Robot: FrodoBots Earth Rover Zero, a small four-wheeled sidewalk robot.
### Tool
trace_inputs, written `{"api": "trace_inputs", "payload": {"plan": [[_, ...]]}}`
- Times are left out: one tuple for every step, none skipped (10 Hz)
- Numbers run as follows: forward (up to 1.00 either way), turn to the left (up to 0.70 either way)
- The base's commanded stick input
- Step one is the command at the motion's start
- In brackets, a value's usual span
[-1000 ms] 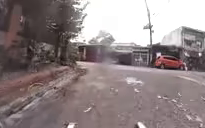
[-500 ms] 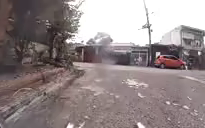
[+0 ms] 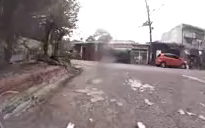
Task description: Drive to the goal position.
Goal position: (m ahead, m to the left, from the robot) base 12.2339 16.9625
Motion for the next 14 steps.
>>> {"api": "trace_inputs", "payload": {"plan": [[0.70,0.00],[0.70,0.00],[0.70,0.00],[0.70,0.00],[0.70,0.00],[0.70,0.00],[0.70,-0.01],[0.70,-0.13],[0.70,-0.14],[0.70,-0.11],[0.70,-0.03],[0.70,-0.01],[0.70,0.00],[0.70,0.00]]}}
